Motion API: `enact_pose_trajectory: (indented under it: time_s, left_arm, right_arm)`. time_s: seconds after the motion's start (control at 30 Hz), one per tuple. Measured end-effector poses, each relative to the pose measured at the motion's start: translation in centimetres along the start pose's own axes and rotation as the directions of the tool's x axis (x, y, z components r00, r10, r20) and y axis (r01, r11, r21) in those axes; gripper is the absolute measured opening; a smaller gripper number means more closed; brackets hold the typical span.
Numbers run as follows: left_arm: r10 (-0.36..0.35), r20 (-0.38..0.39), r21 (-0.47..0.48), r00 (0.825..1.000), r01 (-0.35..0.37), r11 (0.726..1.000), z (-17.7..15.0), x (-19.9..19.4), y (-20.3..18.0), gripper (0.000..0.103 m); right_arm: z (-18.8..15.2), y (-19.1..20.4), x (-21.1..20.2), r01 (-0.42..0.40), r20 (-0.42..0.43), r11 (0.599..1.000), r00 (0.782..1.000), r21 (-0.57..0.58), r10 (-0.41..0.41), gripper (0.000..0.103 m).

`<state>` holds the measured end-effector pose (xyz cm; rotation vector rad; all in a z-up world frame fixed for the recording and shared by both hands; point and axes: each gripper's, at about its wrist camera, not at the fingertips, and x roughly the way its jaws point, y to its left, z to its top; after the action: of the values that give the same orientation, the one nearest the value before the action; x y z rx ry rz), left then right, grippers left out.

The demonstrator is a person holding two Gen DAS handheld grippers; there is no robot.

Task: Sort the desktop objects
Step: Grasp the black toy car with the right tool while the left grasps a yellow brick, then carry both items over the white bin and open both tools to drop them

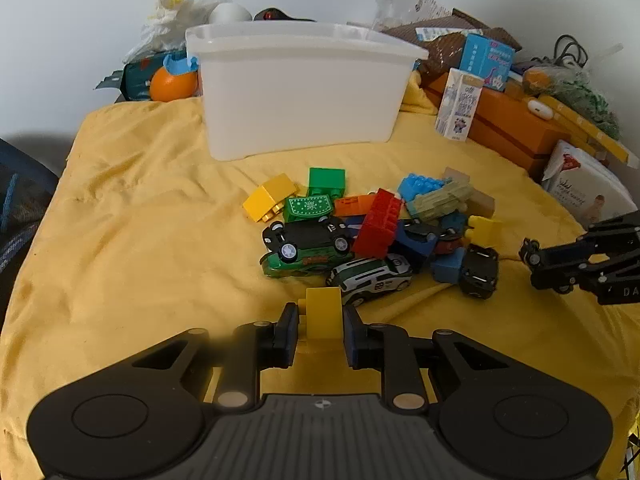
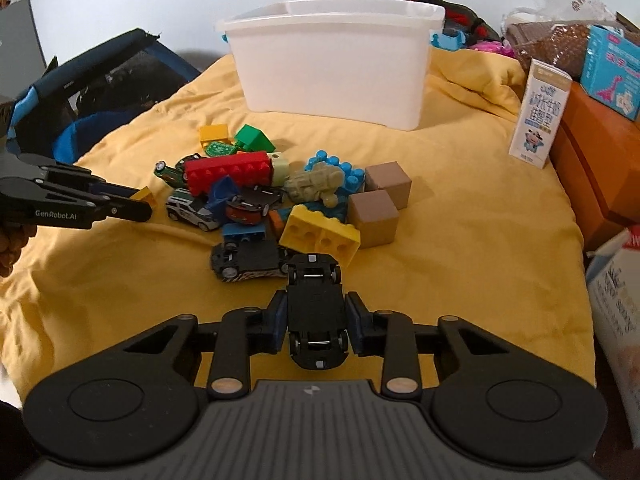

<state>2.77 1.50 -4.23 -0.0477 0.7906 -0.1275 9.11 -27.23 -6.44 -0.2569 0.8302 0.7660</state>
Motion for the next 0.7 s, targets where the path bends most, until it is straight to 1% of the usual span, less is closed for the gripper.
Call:
enact_pose_trajectory:
  time_s: [0.07,0.17,0.23,0.3,0.4,0.53,0.63,0.7]
  left_arm:
    - [0.008,0.017,-0.009,1.0,-0.007,1.0,0.1,-0.6,0.0,0.026]
    - [0.007,0.059,-0.048,0.998,-0.004,0.999,1.2,-2.2,0.1,0.026]
    - [0.006,0.101,-0.068,0.995,0.001,0.998,2.5,-3.5,0.1,0.026]
    - [0.012,0.143,-0.075,0.99,-0.002,0.997,4.2,-4.5,0.0,0.026]
    - [0.026,0.198,-0.09,0.98,-0.009,0.996,7.3,-5.6,0.0,0.026]
    - [0.031,0.253,-0.11,0.967,-0.003,0.994,12.3,-6.2,0.5,0.026]
    - [0.023,0.251,-0.124,0.968,0.008,0.992,16.0,-5.7,0.9,0.026]
    - [0.007,0.22,-0.129,0.975,0.022,0.991,18.2,-5.0,1.3,0.026]
  right_arm:
    - [-0.3,0.2,-0.3,-0.002,0.0,1.0,1.0,0.007,0.002,0.034]
    - [-0.4,0.5,-0.8,-0.007,0.012,1.0,1.0,0.024,0.007,0.034]
    - [-0.2,0.7,-1.4,-0.011,0.035,0.999,0.999,0.045,0.01,0.034]
    - [0.7,0.7,-2.2,-0.019,0.076,0.997,0.997,0.081,0.013,0.034]
    - [3.3,0.5,-3.4,-0.029,0.151,0.991,0.989,0.131,0.009,0.034]
    - [8.2,0.1,-4.6,-0.028,0.242,0.985,0.97,0.168,-0.014,0.034]
    - [12.2,0.1,-5.1,-0.019,0.288,0.989,0.957,0.146,-0.024,0.034]
    - [14.8,0.0,-5.1,-0.019,0.303,0.99,0.953,0.139,-0.024,0.034]
